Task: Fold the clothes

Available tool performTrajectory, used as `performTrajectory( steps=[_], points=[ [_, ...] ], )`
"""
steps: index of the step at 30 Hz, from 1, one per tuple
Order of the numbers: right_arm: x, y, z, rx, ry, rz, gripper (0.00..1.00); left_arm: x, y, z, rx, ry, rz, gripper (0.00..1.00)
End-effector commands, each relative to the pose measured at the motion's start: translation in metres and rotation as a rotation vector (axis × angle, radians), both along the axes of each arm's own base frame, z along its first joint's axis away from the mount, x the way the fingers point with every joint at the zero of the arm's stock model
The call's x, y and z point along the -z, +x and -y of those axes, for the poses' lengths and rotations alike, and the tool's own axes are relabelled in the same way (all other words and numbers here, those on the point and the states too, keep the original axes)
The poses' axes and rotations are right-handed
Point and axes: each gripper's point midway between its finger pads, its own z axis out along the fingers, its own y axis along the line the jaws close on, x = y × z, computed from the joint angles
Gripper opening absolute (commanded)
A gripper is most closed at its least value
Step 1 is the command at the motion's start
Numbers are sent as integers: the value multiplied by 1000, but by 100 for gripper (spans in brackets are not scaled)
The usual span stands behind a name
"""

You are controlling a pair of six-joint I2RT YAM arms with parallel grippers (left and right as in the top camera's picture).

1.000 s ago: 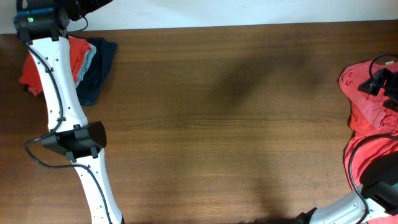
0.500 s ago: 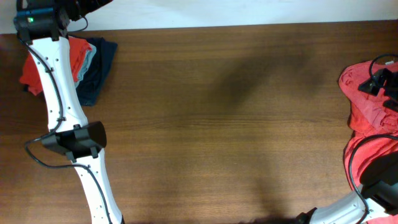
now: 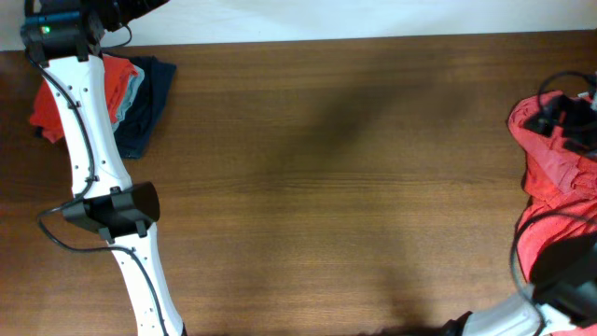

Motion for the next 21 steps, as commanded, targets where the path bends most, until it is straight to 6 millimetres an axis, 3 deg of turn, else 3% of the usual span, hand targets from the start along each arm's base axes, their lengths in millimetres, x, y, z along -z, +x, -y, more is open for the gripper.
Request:
performTrajectory(
  steps=[1,6,11,13,16,21],
  points=[
    [-71,-8,-68,-149,-104,179,99,3,0,-1,2,-7,-8,99],
    [-127,-35,-174,-424,-152,360,99,3,0,-1,2,-7,-8,99],
    [-173,-97,-254,-678,-154,551,99,3,0,-1,2,-7,-8,100],
    [-188,-122,-261,-720,-197,623,99,3,0,-1,2,-7,-8,100],
    [-208,-155,-246,-679,-312,718,99,3,0,-1,2,-7,-8,99],
    [-236,-215,-233,-634,-358,892,99,3,0,-1,2,-7,-8,99]
  ],
)
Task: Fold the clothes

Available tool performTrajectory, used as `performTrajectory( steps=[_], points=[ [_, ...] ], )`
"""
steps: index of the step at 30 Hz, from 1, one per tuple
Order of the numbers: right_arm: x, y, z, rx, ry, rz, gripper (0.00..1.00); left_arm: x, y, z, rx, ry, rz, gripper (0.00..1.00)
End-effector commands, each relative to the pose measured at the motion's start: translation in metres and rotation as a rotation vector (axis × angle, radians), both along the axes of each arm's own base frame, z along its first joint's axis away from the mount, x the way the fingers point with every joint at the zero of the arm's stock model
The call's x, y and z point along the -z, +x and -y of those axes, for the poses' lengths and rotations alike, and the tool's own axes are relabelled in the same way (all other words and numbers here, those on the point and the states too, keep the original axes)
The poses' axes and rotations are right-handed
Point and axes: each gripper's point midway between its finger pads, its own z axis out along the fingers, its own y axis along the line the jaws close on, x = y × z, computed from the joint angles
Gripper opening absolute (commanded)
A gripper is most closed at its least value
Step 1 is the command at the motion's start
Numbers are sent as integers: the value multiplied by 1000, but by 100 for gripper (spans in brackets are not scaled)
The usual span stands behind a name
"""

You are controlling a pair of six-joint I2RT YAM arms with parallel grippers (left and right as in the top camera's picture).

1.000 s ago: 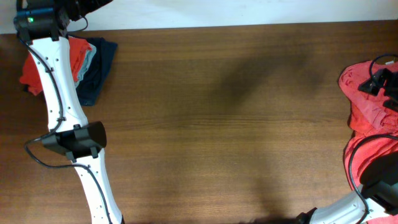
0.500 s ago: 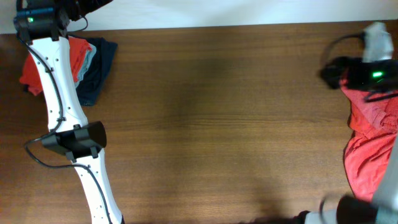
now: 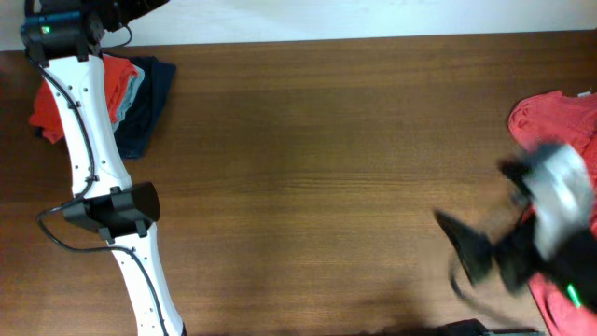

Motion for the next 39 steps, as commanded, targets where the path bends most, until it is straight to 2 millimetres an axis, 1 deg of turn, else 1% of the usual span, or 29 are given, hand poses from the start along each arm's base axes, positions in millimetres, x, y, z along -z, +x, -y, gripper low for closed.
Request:
performTrajectory(
  steps=[1,3,7,10,13,16,18,21,24,29,32,35,39],
  points=[
    [-15,-36,14,36,-11,119,99,2,0,-1,2,-7,-6,99],
    [-18,-59,20,47,-6,167,99,2,0,-1,2,-7,-6,99],
    [-9,-108,31,62,-2,218,99,2,0,-1,2,-7,-6,99],
    [-2,-133,33,52,16,261,98,2,0,-1,2,-7,-6,99],
    [11,-147,36,57,19,281,99,2,0,-1,2,-7,-6,100],
    [33,-151,37,74,14,265,99,2,0,-1,2,-8,-7,99],
    [48,-148,37,85,11,257,99,2,0,-1,2,-7,-6,100],
    [64,-136,35,93,11,265,99,2,0,-1,2,-7,-6,100],
    [74,-115,30,91,24,313,99,2,0,-1,2,-7,-6,99],
    [78,-75,17,46,61,448,99,2,0,-1,2,-7,-6,99],
    [84,-53,9,16,78,522,99,2,0,-1,2,-7,-6,99],
    [94,-29,2,-12,93,602,99,2,0,-1,2,-7,-6,99],
    [110,-2,-1,-12,108,703,99,2,0,-1,2,-7,-6,100]
  ],
)
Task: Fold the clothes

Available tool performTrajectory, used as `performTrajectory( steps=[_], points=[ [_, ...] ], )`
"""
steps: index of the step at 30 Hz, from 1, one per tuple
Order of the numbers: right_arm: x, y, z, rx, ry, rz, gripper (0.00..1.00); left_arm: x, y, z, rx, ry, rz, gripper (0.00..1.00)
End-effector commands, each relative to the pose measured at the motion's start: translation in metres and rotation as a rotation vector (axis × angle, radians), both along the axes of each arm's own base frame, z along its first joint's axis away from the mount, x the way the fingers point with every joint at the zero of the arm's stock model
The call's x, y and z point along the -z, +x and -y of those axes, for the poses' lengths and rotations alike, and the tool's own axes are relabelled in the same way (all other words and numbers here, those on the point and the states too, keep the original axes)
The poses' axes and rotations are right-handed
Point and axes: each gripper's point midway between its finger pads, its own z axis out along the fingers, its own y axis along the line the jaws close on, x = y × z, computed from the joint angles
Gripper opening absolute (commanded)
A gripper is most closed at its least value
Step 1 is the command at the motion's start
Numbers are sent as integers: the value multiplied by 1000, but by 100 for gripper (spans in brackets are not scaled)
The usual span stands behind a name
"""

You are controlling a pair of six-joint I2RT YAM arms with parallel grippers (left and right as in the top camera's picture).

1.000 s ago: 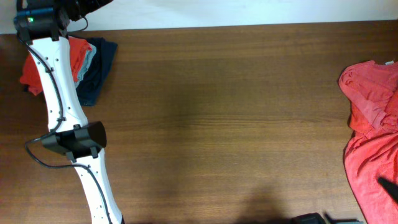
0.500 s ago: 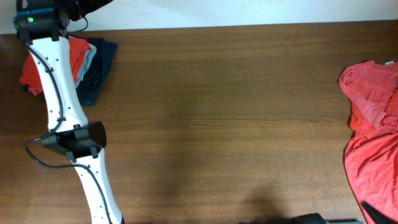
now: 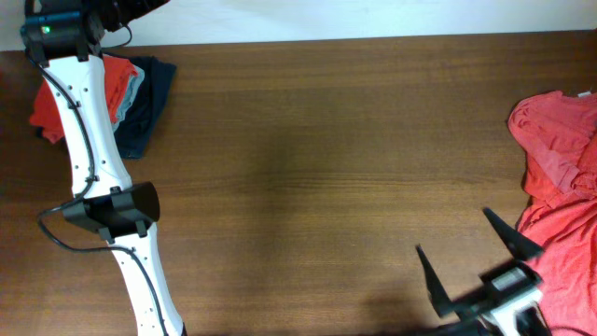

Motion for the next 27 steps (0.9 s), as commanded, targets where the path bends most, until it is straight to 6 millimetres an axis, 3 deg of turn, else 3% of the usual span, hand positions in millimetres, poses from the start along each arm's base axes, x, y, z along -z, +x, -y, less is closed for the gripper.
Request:
performTrajectory(
  steps=[1,9,16,27],
  points=[
    [22,14,-4,-14,8,30,99,2,1,-1,2,-7,-6,99],
    [53,45,12,49,186,62,99,2,1,-1,2,-7,-6,100],
    [85,64,26,135,208,0,99,2,1,-1,2,-7,-6,99],
    [140,82,25,131,262,-88,99,2,1,-1,2,-7,-6,99]
  ],
)
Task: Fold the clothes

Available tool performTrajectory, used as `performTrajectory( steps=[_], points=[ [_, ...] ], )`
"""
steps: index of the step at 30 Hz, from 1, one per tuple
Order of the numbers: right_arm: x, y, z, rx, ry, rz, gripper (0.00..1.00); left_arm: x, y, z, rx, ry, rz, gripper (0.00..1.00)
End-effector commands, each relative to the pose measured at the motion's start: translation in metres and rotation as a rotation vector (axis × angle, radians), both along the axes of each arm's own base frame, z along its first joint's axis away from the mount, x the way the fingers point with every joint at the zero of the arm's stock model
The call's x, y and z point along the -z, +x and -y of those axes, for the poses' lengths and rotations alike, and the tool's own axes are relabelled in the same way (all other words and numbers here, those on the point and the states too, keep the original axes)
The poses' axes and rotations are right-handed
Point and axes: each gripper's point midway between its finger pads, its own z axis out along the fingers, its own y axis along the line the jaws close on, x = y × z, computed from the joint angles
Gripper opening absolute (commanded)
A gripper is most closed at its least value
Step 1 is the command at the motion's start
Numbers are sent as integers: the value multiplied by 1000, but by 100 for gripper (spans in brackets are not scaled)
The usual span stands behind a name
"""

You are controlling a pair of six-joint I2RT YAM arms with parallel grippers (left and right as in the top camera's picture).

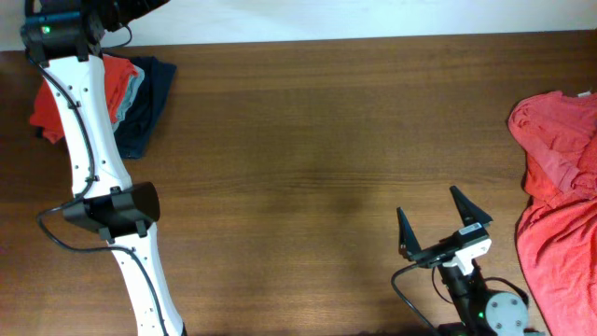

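A red garment [558, 140] lies crumpled at the table's right edge and runs down to the front right corner. My right gripper [428, 203] stands open and empty over bare wood near the front edge, left of the garment and apart from it. A pile of folded clothes [140, 98] in red, teal and navy sits at the far left corner. My left arm [89, 159] reaches from the front edge across that pile's left part. Its gripper lies past the top edge of the view.
The brown wooden table [308, 159] fills the view, with a pale wall strip along its far edge. The left arm's white links and black elbow joint [114, 211] stand over the left side. A black cable [406, 294] loops beside the right arm's base.
My right gripper has moved a little left and away from the front edge, still open and empty. More of its wrist now shows. The garment, pile and left arm are unchanged.
At first my right arm was over the red garment at the right edge. Then it showed blurred, to the left of the garment, which lay uncovered. Later it stood open near the front edge, and now a bit further left. The left arm has not moved.
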Motion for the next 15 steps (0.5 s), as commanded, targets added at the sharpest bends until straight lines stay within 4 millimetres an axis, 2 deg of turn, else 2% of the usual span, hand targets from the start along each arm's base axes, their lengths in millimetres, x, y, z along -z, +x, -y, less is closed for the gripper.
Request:
performTrajectory(
  steps=[1,6,15],
  points=[
    [8,3,5,20,37,-3,99,2,1,-1,2,-7,-6,100],
    [26,8,12,67,40,-77,99,2,1,-1,2,-7,-6,100],
    [76,14,30,179,29,-280,99,2,1,-1,2,-7,-6,99]
  ],
)
